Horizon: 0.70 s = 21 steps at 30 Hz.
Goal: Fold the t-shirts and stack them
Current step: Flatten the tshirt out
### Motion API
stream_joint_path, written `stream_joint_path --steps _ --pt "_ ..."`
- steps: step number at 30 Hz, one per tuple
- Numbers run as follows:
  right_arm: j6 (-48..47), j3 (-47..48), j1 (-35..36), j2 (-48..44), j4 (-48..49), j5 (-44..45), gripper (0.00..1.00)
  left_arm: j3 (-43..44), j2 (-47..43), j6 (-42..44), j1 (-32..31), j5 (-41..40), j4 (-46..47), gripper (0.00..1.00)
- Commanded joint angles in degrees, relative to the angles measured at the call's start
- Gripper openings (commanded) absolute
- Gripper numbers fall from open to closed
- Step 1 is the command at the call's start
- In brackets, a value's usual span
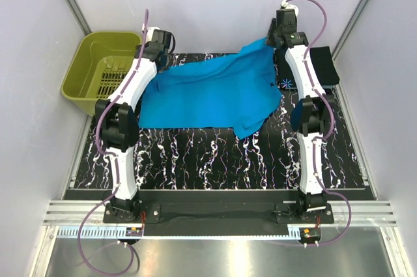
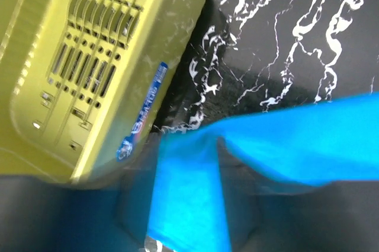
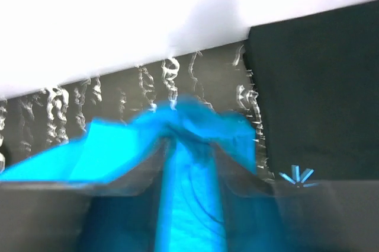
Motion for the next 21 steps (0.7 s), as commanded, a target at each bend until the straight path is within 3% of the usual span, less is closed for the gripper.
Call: stream_joint_path --steps 1,4,5,8,10,14,18,21 --pt "1.94 8.90 -0.25 2.60 -4.08 -6.86 0.52 2.38 -0.24 1.38 0.18 -0.32 1.33 0.76" --pt "5.62 5.60 -0.25 0.24 -9.44 -8.02 0.69 0.10 -3.13 1.03 0.00 2.04 0.36 0.84" --pt "6.78 3.31 -0.25 -2.81 -10.43 -8.19 0.70 -1.83 -5.32 0.85 -0.43 3.88 -0.08 0.84" --pt "10.21 -8.63 -0.16 -8.62 -12.81 -11.09 0.76 -6.22 -9.54 0.59 -1.75 7.13 -0.69 0.81" --pt "11.79 -19.53 -0.16 -15.13 -13.07 -15.83 0.76 -11.84 -14.37 -0.03 -2.46 14.85 -0.78 0.75" --pt "13.20 -39.99 -0.16 -28.72 -10.01 -23.90 0.73 -22.56 -23.85 -2.66 -4.48 23.65 -1.40 0.70" --pt "15.83 -64.49 -0.16 -37.53 0.87 -34.53 0.62 -36.26 -32.20 -6.70 -5.88 33.22 -1.40 0.67" --pt "19.52 -75.59 -0.16 -41.77 7.72 -36.75 0.56 -43.31 -38.37 -8.82 -7.82 37.45 -1.05 0.66"
